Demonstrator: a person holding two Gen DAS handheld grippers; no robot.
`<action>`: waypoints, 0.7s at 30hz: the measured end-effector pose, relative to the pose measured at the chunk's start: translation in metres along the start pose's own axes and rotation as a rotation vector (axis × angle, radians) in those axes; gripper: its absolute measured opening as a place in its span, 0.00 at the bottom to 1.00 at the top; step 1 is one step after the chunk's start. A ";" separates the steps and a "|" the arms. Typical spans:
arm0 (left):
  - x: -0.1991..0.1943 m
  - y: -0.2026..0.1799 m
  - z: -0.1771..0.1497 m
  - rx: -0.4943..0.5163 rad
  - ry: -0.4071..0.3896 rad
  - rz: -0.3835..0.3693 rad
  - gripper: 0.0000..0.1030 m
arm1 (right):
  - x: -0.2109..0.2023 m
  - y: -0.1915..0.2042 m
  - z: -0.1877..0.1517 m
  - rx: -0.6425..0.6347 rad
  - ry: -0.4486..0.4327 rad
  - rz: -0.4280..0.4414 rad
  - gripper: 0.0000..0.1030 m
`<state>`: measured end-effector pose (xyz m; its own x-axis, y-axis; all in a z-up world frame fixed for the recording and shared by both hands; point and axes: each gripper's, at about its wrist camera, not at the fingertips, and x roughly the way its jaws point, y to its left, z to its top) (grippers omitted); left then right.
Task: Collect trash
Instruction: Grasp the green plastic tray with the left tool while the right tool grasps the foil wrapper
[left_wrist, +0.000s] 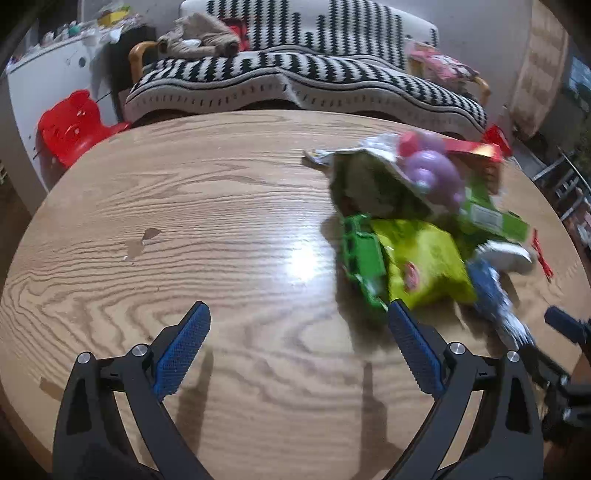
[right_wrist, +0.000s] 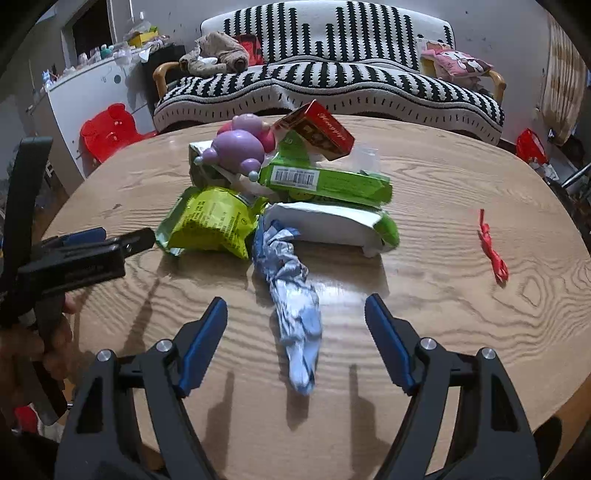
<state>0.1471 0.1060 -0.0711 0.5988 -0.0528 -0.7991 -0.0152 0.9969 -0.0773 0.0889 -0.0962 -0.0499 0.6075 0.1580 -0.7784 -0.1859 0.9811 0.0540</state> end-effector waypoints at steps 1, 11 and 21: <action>0.003 0.001 0.002 -0.013 -0.001 -0.016 0.91 | 0.005 0.000 0.002 -0.004 0.006 -0.004 0.72; 0.033 0.001 0.018 -0.085 0.011 -0.046 0.91 | 0.049 -0.004 0.007 -0.031 0.044 -0.037 0.51; 0.027 0.001 0.021 -0.057 0.040 -0.071 0.32 | 0.037 -0.006 0.012 -0.014 0.033 0.031 0.20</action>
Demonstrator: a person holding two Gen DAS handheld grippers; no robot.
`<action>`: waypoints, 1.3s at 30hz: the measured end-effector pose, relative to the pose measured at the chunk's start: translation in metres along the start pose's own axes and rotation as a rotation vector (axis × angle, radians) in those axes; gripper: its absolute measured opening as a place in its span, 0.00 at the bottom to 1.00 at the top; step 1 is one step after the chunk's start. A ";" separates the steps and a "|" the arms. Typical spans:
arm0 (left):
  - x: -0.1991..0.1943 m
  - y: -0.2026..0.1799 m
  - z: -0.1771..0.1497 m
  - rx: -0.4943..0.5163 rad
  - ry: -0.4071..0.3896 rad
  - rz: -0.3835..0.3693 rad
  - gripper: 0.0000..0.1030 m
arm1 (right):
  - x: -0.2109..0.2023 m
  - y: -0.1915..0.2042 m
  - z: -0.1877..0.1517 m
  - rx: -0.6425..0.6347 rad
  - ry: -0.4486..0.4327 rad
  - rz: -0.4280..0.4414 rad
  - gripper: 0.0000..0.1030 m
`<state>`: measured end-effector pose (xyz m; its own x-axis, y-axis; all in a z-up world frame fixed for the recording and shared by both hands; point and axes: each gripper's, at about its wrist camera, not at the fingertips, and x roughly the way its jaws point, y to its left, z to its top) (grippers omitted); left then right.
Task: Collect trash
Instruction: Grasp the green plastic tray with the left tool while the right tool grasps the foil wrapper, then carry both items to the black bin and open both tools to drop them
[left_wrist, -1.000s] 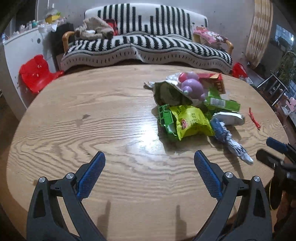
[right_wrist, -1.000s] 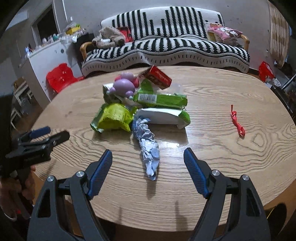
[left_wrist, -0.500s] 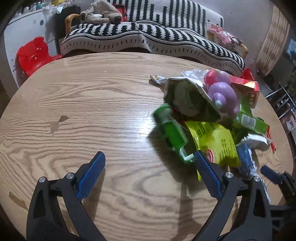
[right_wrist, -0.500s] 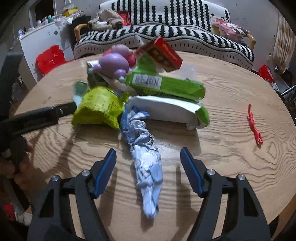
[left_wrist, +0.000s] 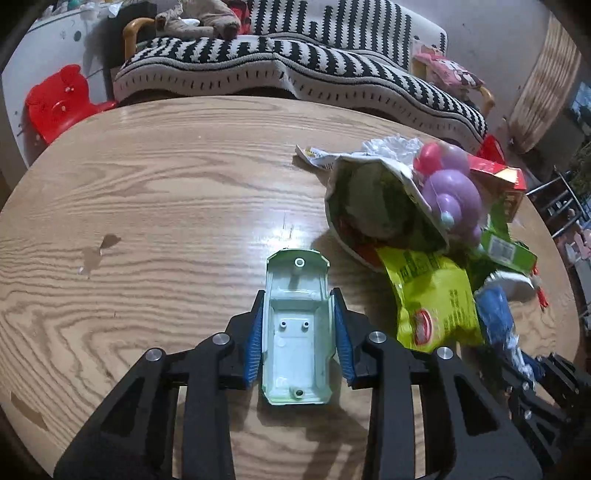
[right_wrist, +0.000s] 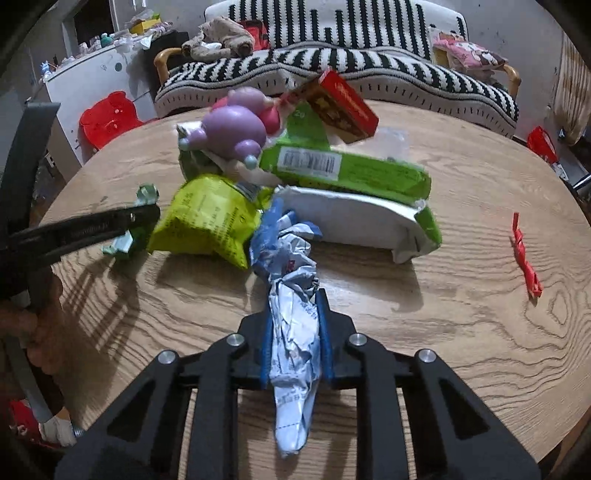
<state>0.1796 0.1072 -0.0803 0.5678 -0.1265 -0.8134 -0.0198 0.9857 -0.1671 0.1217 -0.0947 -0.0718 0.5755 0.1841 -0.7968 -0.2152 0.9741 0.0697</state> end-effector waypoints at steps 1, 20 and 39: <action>-0.002 0.001 -0.001 0.004 -0.003 0.009 0.32 | -0.004 0.001 0.000 0.002 -0.006 0.007 0.20; -0.100 -0.008 -0.033 0.059 -0.051 0.047 0.32 | -0.068 0.020 -0.011 0.003 -0.107 -0.007 0.20; -0.120 -0.029 -0.047 0.132 -0.064 0.052 0.32 | -0.097 0.002 -0.020 0.049 -0.134 -0.035 0.20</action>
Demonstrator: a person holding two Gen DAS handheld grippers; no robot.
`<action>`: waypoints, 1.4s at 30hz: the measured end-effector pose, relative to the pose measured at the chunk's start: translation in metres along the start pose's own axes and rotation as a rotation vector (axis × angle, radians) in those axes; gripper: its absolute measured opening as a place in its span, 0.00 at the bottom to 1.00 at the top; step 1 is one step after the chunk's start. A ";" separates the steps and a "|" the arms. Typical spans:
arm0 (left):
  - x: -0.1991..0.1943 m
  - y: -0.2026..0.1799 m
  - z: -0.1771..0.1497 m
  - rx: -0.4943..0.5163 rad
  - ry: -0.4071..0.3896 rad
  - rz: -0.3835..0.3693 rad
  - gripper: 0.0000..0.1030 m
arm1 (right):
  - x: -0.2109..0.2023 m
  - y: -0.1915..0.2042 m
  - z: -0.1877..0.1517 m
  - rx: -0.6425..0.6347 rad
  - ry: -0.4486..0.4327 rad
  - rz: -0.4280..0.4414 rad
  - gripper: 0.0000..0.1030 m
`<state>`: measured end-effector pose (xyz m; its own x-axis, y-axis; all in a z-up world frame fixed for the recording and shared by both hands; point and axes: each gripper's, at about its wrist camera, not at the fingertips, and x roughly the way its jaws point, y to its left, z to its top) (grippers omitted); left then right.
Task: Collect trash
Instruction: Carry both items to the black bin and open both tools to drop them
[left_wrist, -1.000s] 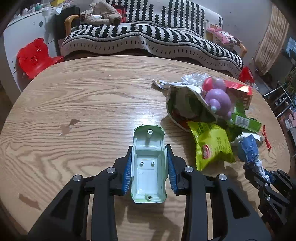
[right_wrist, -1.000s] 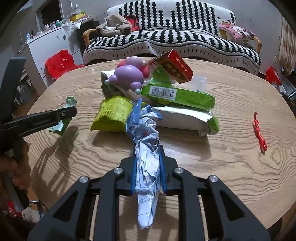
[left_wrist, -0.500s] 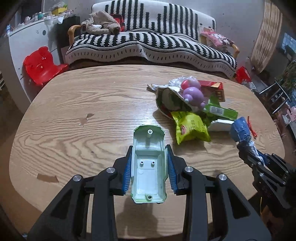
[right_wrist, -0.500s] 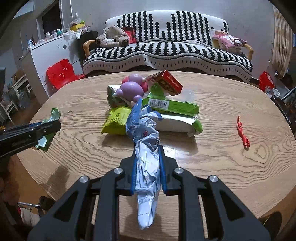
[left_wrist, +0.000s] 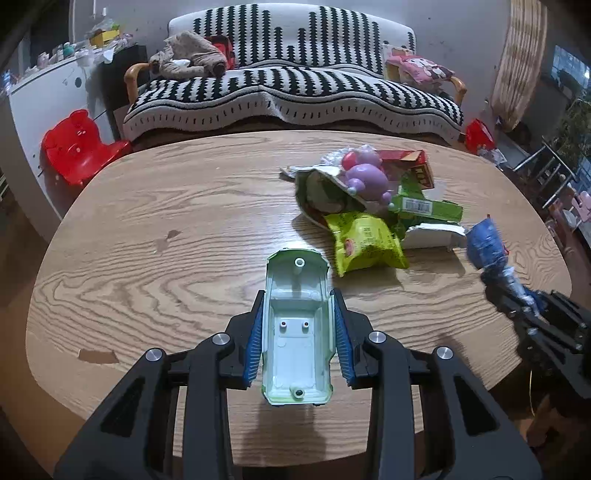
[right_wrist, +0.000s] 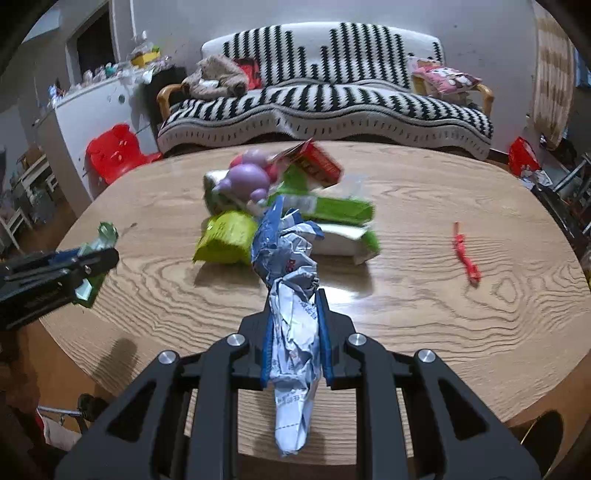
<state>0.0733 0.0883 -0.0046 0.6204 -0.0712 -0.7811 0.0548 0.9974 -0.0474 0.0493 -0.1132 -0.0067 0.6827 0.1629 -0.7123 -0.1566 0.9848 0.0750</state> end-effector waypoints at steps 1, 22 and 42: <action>0.001 -0.005 0.001 0.006 -0.001 -0.003 0.32 | -0.003 -0.005 0.000 0.008 -0.006 -0.004 0.20; 0.012 -0.286 -0.013 0.293 -0.032 -0.355 0.32 | -0.154 -0.308 -0.112 0.452 -0.078 -0.355 0.20; 0.051 -0.552 -0.167 0.612 0.238 -0.692 0.32 | -0.221 -0.482 -0.293 0.860 0.079 -0.473 0.20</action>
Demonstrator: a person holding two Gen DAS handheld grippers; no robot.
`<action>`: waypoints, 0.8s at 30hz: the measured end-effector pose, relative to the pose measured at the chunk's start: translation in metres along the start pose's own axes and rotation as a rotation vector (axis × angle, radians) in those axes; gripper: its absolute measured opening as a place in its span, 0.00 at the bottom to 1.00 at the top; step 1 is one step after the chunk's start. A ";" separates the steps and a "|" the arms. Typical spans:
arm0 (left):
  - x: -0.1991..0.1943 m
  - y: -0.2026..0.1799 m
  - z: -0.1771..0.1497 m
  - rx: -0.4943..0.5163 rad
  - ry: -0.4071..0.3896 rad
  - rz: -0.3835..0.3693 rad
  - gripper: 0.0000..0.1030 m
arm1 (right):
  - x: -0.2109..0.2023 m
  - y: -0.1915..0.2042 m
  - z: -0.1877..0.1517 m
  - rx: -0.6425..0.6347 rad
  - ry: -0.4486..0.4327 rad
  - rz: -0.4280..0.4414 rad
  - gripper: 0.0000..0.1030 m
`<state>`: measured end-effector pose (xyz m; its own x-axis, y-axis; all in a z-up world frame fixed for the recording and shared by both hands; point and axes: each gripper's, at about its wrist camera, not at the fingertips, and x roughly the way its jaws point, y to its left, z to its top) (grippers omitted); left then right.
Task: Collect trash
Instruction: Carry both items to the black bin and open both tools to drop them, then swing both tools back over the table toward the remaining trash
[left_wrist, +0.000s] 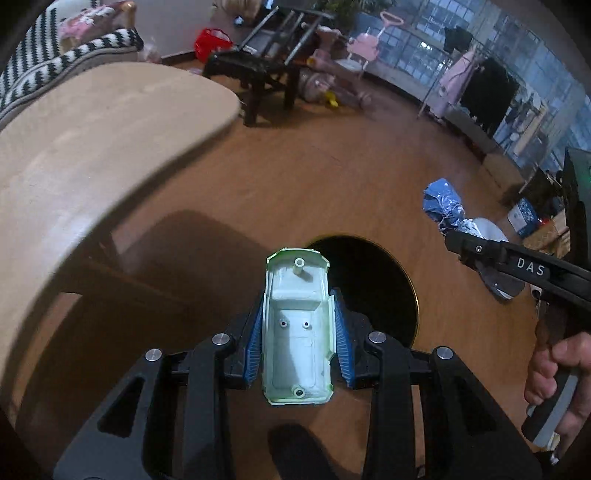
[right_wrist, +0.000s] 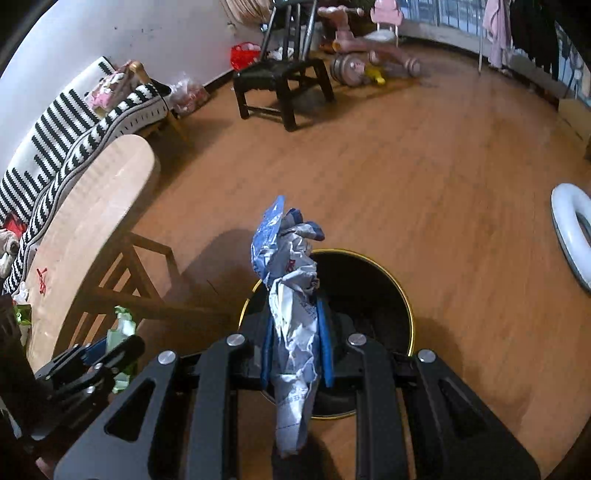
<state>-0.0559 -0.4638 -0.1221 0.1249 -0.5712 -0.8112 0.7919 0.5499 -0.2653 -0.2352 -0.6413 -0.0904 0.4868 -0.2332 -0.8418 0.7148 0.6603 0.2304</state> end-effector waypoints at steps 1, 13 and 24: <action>0.006 -0.003 0.000 -0.001 0.007 -0.006 0.32 | 0.002 -0.001 0.000 0.000 0.005 -0.002 0.20; 0.043 -0.029 0.008 0.033 0.036 -0.062 0.32 | 0.007 -0.002 0.001 0.004 0.026 -0.005 0.20; 0.069 -0.044 0.001 0.039 0.046 -0.098 0.62 | 0.013 -0.010 0.000 0.042 0.044 -0.036 0.55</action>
<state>-0.0814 -0.5278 -0.1663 0.0189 -0.5917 -0.8059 0.8220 0.4680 -0.3244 -0.2358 -0.6510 -0.1037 0.4387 -0.2236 -0.8704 0.7520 0.6216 0.2194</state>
